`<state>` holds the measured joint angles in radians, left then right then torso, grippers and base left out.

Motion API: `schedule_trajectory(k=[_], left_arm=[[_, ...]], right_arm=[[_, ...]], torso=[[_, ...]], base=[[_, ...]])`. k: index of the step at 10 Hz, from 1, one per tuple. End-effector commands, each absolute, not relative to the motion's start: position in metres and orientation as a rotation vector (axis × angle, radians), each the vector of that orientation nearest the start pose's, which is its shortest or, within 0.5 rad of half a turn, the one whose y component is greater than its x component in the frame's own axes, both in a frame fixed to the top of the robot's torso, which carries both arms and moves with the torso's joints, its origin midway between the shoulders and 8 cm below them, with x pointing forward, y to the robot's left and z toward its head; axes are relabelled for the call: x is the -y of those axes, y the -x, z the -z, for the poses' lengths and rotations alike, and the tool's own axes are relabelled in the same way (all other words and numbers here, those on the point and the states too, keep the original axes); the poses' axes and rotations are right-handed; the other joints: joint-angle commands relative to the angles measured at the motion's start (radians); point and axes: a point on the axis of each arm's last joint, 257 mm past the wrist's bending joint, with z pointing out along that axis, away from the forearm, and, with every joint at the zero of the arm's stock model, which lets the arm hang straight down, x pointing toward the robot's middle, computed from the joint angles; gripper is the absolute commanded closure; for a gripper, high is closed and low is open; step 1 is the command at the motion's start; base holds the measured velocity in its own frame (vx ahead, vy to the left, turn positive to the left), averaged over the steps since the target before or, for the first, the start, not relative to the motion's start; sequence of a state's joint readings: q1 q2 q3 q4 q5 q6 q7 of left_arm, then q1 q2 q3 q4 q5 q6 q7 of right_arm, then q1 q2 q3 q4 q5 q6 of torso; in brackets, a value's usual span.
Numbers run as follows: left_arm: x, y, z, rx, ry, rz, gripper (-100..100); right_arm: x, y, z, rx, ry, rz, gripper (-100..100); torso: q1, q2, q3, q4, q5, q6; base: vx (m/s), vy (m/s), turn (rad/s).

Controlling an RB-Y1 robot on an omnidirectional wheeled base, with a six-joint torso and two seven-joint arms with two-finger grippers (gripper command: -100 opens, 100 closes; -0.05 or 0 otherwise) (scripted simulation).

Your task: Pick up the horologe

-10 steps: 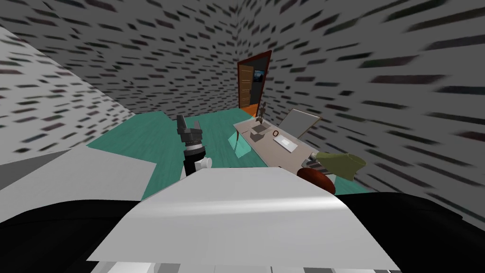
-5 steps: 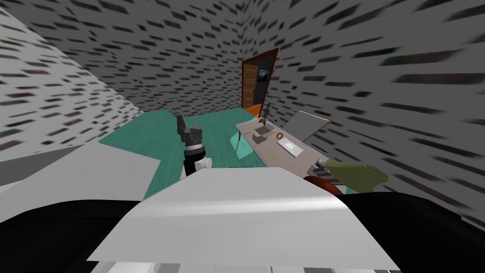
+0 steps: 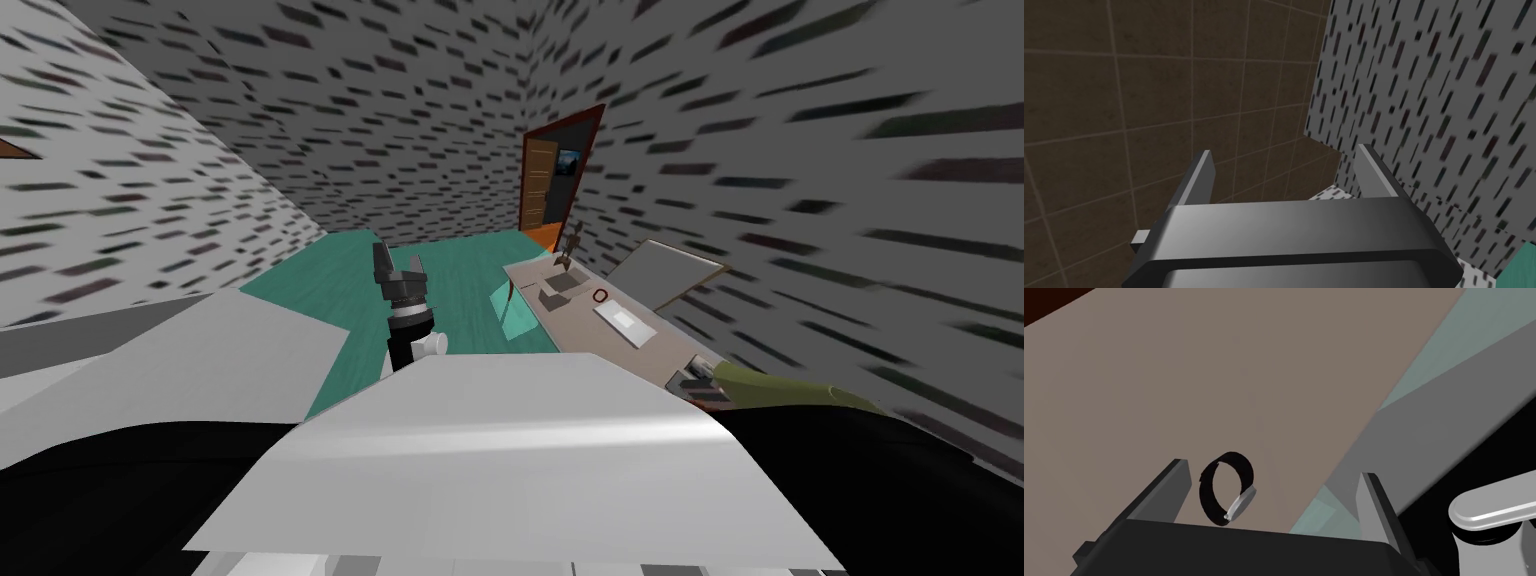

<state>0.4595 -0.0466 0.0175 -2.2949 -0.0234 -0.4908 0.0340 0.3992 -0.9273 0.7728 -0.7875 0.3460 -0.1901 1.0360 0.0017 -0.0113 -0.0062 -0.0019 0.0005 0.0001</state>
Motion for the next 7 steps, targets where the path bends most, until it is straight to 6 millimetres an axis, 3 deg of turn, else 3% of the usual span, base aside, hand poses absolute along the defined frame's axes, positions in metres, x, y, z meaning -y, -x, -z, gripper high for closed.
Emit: schedule_trajectory(k=[1,2,3,4,7], left_arm=[[-0.282,-0.343,-0.043,-0.546,0.653,1.324,0],[-0.282,-0.343,-0.043,-0.546,0.653,1.324,0],[-0.282,-0.343,-0.043,-0.546,0.653,1.324,0],[-0.282,-0.343,-0.043,-0.546,0.653,1.324,0],[-0.282,-0.344,-0.043,-0.546,0.653,1.324,0]], right_arm=[[0.571,0.016,0.578,-2.784,1.174,0.31,-100],[0.569,0.014,0.579,-2.784,1.165,0.31,-100],[0.569,0.014,0.579,-2.783,1.168,0.31,0],[0.561,0.011,0.587,-2.786,1.157,0.31,-100],[0.542,0.007,0.602,-2.793,1.136,0.31,-100]], torso=[[0.0,0.0,0.0,0.0,0.0,0.0],[-0.001,0.0,0.0,0.0,0.0,0.001],[0.0,0.005,0.003,0.001,0.0,0.001],[0.001,0.009,0.005,0.001,0.0,0.001],[-0.003,0.013,0.007,0.002,-0.001,0.001]], base=[[0.162,-0.029,0.071],[0.057,-0.013,-0.001],[0.013,-0.003,0.004],[-0.011,-0.037,0.06],[-0.034,-0.076,0.049]])
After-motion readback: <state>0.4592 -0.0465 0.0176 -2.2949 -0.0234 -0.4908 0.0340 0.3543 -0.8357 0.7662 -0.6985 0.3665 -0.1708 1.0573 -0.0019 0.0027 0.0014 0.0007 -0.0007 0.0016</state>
